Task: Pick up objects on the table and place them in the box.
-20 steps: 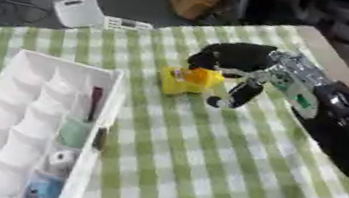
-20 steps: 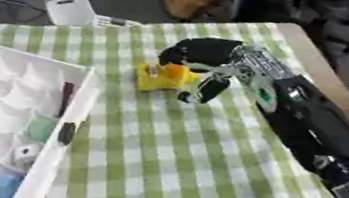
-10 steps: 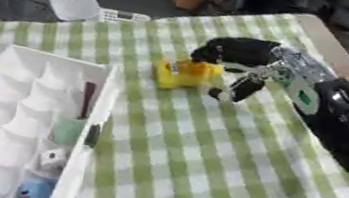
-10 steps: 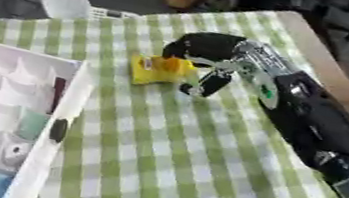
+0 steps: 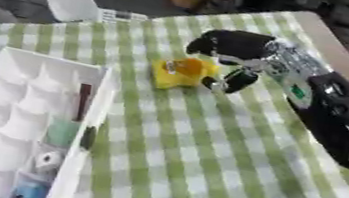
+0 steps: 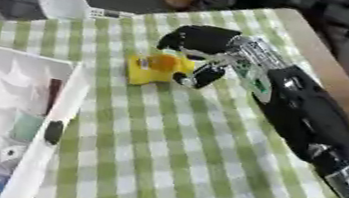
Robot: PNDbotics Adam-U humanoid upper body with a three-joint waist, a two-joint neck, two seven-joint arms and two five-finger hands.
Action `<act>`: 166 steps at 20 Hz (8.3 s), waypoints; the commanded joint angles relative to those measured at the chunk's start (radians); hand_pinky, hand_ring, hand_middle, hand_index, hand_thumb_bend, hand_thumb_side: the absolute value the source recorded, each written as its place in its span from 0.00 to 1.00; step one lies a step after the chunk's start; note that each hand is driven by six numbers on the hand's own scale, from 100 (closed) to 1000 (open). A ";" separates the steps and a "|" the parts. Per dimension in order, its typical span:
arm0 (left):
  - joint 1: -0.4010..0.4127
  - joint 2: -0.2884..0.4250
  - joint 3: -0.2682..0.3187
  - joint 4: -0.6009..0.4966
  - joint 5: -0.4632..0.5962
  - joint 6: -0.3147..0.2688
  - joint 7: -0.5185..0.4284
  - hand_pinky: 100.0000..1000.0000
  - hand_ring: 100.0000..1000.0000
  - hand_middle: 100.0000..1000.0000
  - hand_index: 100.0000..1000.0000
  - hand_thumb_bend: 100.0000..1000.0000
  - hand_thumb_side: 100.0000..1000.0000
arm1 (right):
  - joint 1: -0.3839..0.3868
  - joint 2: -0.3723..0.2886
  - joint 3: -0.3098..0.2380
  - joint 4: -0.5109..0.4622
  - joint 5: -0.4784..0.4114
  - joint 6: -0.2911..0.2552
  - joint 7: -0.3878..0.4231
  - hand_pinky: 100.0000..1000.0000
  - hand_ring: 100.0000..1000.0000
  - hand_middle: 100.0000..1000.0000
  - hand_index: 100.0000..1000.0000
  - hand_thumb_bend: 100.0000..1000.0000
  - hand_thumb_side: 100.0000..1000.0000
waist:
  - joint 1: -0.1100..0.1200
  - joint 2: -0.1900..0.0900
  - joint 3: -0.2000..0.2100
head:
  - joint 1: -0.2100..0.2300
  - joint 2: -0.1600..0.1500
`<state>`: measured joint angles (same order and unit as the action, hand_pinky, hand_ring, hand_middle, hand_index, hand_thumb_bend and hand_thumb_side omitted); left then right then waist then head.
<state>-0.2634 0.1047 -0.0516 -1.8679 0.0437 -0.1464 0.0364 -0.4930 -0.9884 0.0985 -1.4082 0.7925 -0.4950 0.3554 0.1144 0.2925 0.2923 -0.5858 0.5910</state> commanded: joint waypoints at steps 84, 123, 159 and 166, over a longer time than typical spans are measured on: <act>-0.008 0.011 -0.003 -0.011 0.003 0.001 -0.022 0.66 0.64 0.82 0.76 0.00 0.79 | -0.029 0.048 0.078 -0.337 -0.196 0.077 -0.096 0.49 0.45 0.43 0.94 0.27 0.00 | -0.025 -0.100 -0.025 | 0.012 0.053; -0.058 -0.021 -0.025 -0.053 0.023 0.006 -0.042 0.66 0.64 0.81 0.76 0.00 0.77 | -0.159 0.332 0.294 -0.163 0.036 -0.207 0.110 1.00 1.00 1.00 1.00 0.00 0.65 | -0.065 -0.059 0.089 | -0.043 0.076; -0.021 -0.003 0.039 -0.047 -0.018 -0.011 0.094 0.64 0.68 0.84 0.75 0.06 0.73 | 0.001 0.295 -0.016 -0.591 -1.357 0.125 -0.102 0.64 0.72 0.67 0.87 0.00 0.51 | -0.054 -0.106 -0.138 | 0.069 0.048; -0.017 0.005 0.069 -0.043 -0.046 -0.008 0.128 0.64 0.72 0.89 0.77 0.07 0.72 | 0.075 0.297 -0.076 -0.592 -1.450 0.071 -0.059 0.64 0.72 0.67 0.86 0.00 0.54 | -0.046 -0.115 -0.214 | 0.138 0.037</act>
<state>-0.2737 0.0882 0.0056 -1.8991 0.0070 -0.1533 0.1559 -0.4127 -0.6774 0.0443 -1.9783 -0.6371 -0.4113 0.2881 0.0601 0.2108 0.0736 -0.4619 0.6402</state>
